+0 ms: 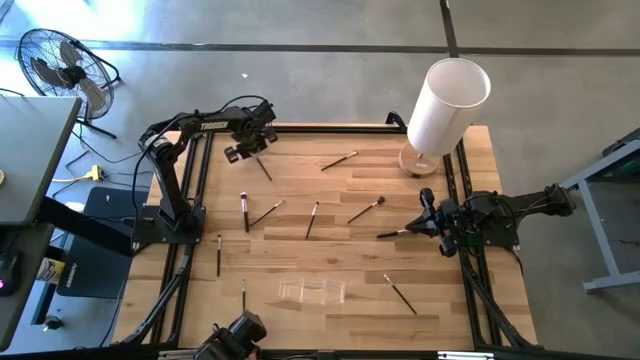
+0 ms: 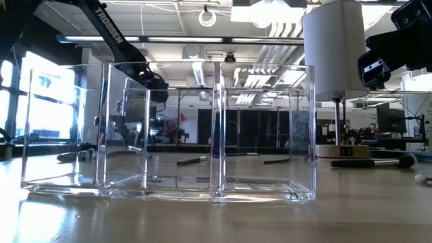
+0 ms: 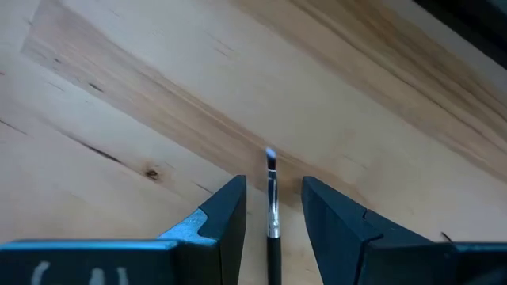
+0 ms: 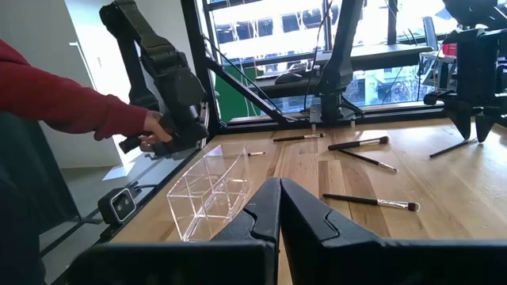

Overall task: Put items in baskets/containers
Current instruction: Put the black eyeshadow brush into the transparent organizer

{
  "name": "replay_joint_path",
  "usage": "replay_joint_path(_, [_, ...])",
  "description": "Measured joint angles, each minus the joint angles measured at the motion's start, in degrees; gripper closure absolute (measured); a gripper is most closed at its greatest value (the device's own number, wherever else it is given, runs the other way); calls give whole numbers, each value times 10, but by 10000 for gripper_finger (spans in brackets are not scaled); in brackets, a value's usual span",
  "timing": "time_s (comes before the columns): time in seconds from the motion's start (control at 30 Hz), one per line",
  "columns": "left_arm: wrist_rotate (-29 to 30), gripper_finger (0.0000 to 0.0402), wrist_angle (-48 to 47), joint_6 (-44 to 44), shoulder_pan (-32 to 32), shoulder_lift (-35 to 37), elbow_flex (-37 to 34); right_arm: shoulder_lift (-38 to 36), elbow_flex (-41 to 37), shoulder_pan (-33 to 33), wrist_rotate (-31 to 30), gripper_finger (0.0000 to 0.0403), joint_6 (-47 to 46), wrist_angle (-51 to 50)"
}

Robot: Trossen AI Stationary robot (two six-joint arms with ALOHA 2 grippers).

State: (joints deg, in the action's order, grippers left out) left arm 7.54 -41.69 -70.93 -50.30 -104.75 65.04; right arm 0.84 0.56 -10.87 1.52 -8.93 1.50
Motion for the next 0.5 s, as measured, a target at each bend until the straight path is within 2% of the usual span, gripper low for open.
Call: replay_joint_path(0.5, [32,280,2,0,0,1,0,0,0,0,0,398,0,0])
